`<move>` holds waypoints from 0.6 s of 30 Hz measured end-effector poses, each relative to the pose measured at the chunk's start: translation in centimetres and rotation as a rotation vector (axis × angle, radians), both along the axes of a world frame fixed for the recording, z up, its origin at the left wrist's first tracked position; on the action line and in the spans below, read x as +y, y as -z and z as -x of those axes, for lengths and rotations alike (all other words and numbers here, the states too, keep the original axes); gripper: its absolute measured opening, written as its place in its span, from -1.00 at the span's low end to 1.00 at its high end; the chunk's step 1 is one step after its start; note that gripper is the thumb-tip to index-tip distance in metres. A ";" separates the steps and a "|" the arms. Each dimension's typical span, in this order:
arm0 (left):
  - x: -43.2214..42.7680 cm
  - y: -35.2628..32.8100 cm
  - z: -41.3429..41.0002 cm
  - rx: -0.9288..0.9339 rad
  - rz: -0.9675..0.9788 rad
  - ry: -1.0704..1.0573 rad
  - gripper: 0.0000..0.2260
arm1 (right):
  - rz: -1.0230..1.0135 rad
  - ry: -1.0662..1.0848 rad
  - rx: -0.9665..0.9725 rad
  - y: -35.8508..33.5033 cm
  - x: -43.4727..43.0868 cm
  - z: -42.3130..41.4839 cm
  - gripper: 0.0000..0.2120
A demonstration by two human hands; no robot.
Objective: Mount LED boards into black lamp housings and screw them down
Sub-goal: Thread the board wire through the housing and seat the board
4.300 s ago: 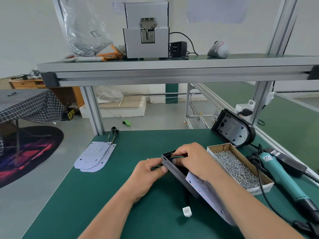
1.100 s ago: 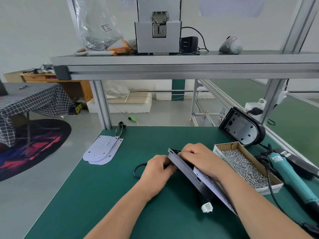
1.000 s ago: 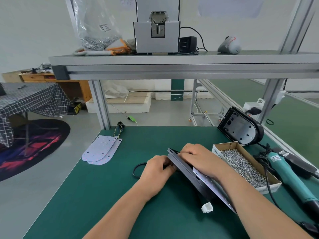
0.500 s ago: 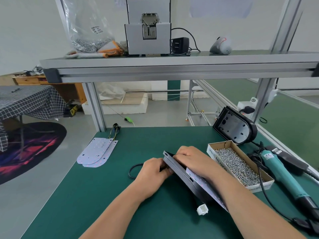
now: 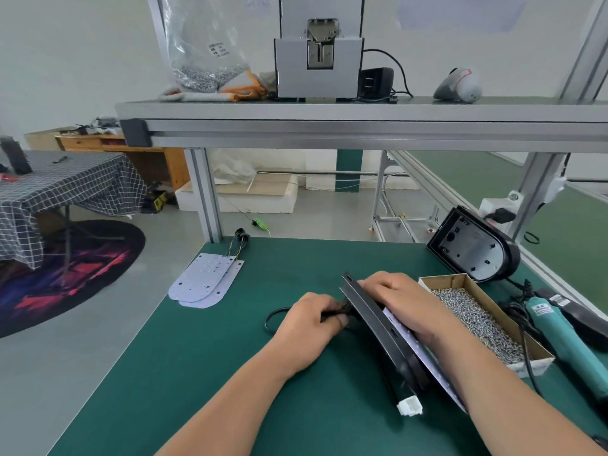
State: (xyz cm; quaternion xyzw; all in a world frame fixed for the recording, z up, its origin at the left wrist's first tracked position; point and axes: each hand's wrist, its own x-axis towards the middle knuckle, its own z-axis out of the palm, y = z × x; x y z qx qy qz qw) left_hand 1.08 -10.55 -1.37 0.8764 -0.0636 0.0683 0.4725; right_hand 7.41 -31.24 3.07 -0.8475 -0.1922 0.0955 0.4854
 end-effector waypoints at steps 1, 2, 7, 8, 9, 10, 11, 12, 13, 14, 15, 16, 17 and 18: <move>0.0 0.0 0.0 -0.001 -0.009 0.004 -0.87 | -0.009 0.010 -0.023 -0.3 0.0 0.3 -0.44; 0.0 0.0 0.1 0.002 -0.015 0.006 -0.87 | -0.033 0.009 -0.019 -0.6 0.0 0.7 -0.42; -0.1 -0.1 0.4 -0.020 0.003 0.029 -0.93 | -0.066 -0.136 0.101 -1.7 0.2 1.8 -0.25; -0.2 -0.2 0.4 -0.031 0.004 0.036 -0.92 | -0.062 -0.160 0.108 -1.8 0.2 1.9 -0.34; -0.2 -0.2 0.4 -0.039 0.011 0.037 -0.93 | -0.062 -0.175 0.109 -2.0 0.2 1.9 -0.43; -0.3 -0.3 0.4 -0.044 0.017 0.039 -0.94 | -0.071 -0.189 0.104 -2.1 0.3 1.9 -0.52; -0.3 -0.3 0.4 -0.053 0.018 0.040 -0.92 | -0.077 -0.200 0.093 -2.2 0.3 1.9 -0.57; -0.3 -0.4 0.4 -0.063 0.013 0.046 -0.90 | -0.077 -0.203 0.077 -2.2 0.3 1.9 -0.61; -0.3 -0.4 0.4 -0.075 0.006 0.052 -0.89 | -0.070 -0.200 0.065 -2.2 0.4 1.9 -0.63; -0.4 -0.4 0.4 -0.089 -0.003 0.056 -0.88 | -0.065 -0.194 0.058 -2.1 0.5 1.9 -0.65; -0.4 -0.4 0.3 -0.098 -0.009 0.059 -0.87 | -0.065 -0.185 0.058 -2.1 0.7 1.9 -0.66; -0.4 -0.4 0.3 -0.100 -0.010 0.057 -0.86 | -0.067 -0.176 0.060 -1.9 0.8 1.9 -0.67; -0.5 -0.4 0.3 -0.101 -0.007 0.051 -0.85 | -0.067 -0.164 0.061 -1.8 0.9 1.9 -0.68; -0.5 -0.5 0.2 -0.099 -0.003 0.043 -0.83 | -0.067 -0.150 0.057 -1.7 1.0 1.8 -0.68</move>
